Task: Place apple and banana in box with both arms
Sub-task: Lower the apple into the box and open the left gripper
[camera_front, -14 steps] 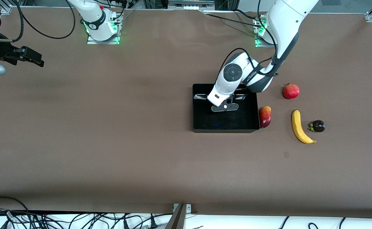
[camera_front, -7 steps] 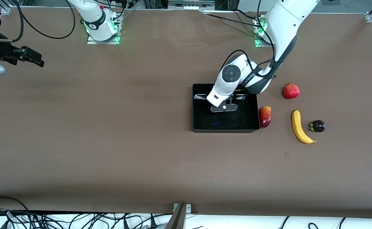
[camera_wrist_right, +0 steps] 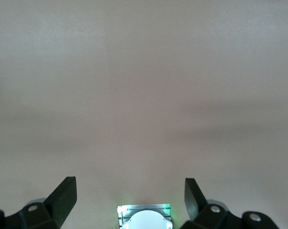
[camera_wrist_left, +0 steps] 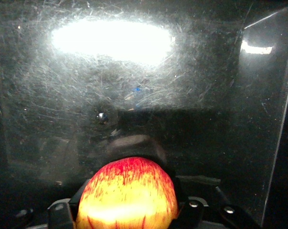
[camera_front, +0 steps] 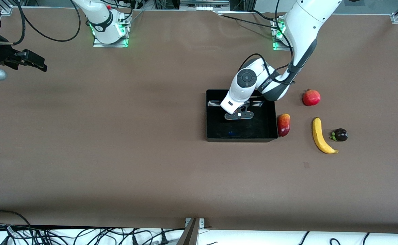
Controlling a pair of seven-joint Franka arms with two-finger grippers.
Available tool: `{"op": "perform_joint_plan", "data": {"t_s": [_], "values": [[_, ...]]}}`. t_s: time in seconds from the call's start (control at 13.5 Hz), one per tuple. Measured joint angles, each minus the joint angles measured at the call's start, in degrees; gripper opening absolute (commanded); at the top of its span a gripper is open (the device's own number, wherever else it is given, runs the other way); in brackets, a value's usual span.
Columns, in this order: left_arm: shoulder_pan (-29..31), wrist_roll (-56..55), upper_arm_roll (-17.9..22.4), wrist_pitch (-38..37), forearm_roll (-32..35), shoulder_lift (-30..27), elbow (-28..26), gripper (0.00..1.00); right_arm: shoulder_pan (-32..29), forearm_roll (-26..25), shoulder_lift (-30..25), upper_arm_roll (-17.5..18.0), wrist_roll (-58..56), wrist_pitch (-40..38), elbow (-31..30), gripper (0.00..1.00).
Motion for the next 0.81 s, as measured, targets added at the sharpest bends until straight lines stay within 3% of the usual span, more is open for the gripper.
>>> {"op": "perform_joint_plan", "data": {"t_s": [0.07,0.15,0.81], "values": [[0.03,0.00,0.00,0.00,0.02,0.00,0.00,0.97,0.00,0.00,0.00,0.00,0.00,0.00,0.00,1.00],[0.04,0.00,0.03,0.00,0.06,0.05,0.00,1.00,0.00,0.00,0.00,0.00,0.00,0.00,0.00,1.00],[0.49,0.00,0.09,-0.04,0.67,0.23,1.35,1.00,0.00,0.00,0.00,0.00,0.00,0.00,0.00,1.00]]}}
